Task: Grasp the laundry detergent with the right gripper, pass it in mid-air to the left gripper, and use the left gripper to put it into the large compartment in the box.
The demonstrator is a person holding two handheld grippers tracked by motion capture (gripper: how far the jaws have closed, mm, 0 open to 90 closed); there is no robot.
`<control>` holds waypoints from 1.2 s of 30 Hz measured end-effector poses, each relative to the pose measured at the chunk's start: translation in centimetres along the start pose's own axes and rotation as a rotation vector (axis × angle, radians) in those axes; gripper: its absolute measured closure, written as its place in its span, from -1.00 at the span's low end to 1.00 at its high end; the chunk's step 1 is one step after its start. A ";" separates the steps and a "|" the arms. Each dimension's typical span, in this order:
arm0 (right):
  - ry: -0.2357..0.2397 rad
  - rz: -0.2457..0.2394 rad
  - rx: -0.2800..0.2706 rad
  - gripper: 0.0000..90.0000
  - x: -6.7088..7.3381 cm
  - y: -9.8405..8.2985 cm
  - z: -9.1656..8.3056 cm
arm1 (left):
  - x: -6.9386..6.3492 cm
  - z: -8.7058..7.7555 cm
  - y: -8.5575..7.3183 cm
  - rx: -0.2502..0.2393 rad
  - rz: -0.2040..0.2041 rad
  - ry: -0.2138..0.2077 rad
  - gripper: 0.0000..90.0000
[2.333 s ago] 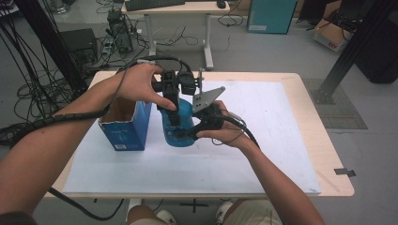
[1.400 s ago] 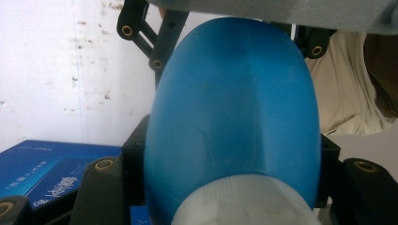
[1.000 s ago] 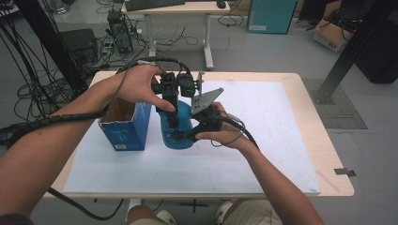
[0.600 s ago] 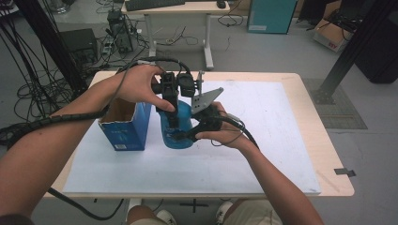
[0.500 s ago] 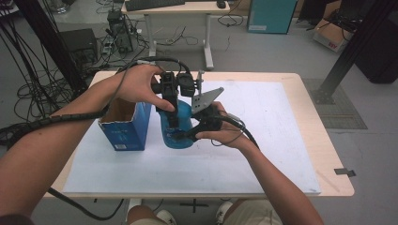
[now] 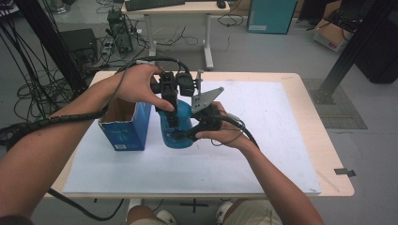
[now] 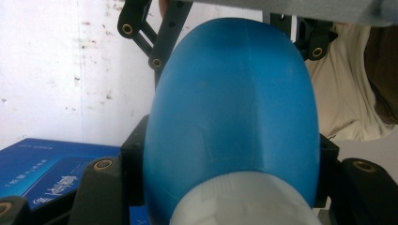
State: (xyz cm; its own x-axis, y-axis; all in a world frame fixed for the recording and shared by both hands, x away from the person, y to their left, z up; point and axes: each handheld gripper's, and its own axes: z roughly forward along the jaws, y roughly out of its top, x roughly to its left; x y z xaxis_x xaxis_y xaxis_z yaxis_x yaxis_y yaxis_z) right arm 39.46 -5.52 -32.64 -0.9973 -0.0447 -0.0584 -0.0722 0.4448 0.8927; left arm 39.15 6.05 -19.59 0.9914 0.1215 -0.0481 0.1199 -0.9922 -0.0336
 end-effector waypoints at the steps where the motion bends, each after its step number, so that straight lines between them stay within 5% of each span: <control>1: 0.000 0.001 0.000 -0.08 0.0 0.0 0.0 | 0.0 0.0 0.0 -0.002 -0.001 0.003 -0.15; 10: -0.001 -0.004 -0.003 -0.08 0.0 0.0 0.1 | 0.0 0.0 -0.1 -0.009 -0.006 0.002 -0.15; 11: 0.012 0.024 -0.008 -0.08 0.1 0.1 0.1 | 0.0 0.0 -0.1 -0.008 -0.007 -0.001 -0.15; 12: -0.001 -0.004 -0.004 -0.08 -0.1 0.0 0.1 | 0.0 0.0 -0.1 -0.011 -0.007 0.001 -0.15; 33: -0.001 -0.004 -0.004 -0.09 -0.2 -0.1 0.2 | 0.2 0.2 -0.2 -0.015 -0.019 0.001 -0.15; 36: -0.014 0.007 0.001 -0.30 -0.1 -0.1 0.2 | 0.5 0.1 -0.3 -0.011 -0.030 0.005 -0.15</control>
State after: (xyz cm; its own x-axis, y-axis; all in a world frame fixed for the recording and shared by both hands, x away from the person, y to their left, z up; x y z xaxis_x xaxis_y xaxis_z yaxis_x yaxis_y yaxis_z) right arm 39.60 -5.40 -32.83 -0.9979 -0.0288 -0.0583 -0.0650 0.4462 0.8926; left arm 39.60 6.38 -19.70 0.9877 0.1507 -0.0421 0.1498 -0.9884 -0.0242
